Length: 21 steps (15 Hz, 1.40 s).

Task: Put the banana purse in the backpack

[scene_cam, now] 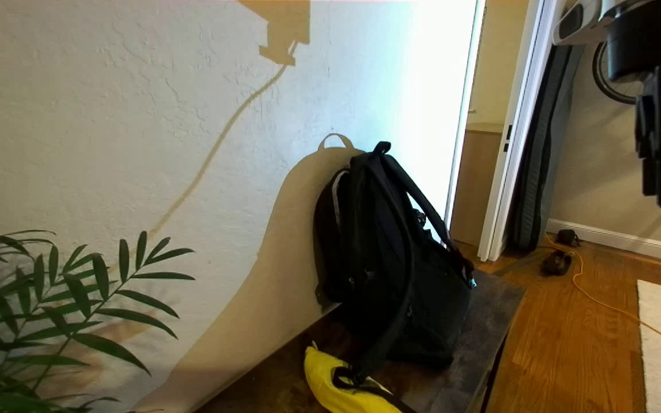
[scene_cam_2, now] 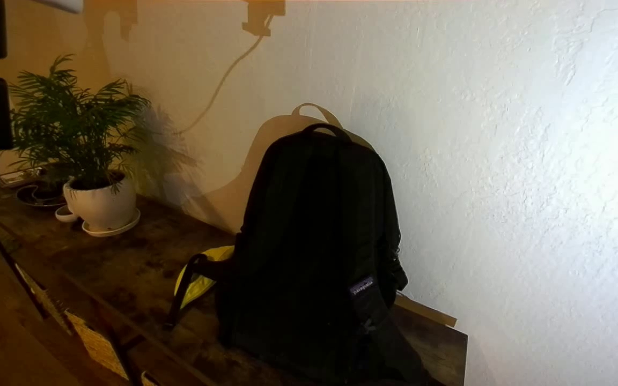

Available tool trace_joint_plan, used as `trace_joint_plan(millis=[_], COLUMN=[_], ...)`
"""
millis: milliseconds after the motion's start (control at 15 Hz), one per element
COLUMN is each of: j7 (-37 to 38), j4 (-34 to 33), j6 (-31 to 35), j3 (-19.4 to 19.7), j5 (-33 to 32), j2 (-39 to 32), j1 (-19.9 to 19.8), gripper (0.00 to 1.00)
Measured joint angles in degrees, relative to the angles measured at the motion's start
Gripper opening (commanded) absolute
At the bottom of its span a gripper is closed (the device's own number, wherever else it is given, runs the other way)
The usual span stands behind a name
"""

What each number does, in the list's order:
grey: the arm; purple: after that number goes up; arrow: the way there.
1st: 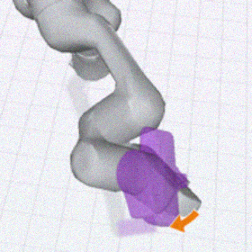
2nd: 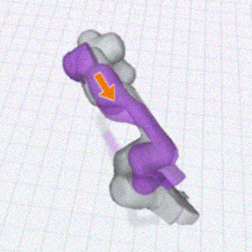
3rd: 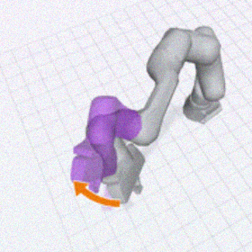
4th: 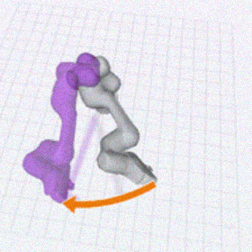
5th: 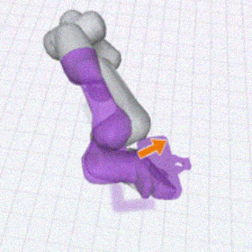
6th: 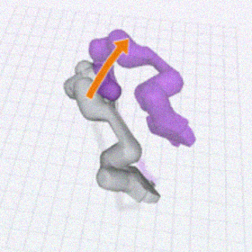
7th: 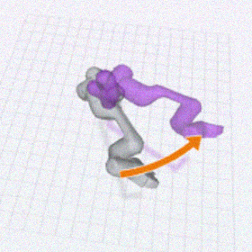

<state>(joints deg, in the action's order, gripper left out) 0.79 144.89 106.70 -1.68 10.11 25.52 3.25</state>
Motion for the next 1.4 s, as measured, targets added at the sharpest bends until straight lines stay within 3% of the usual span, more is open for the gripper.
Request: trace_joint_plan(millis=[733, 1000, 1400], j7=[0.2, 0.6, 4.1], j4=[-0.1, 0.1, -0.2], j6=[1.3, 8.4, 20.2], j3=[0.0, 0.0, -0.1], j5=[0.0, -0.4, -1.2], j2=[-0.7, -4.7, -16.4], j1=[0.0, -0.4, -1.1], gripper=[1.0, 1.0, 1.0])
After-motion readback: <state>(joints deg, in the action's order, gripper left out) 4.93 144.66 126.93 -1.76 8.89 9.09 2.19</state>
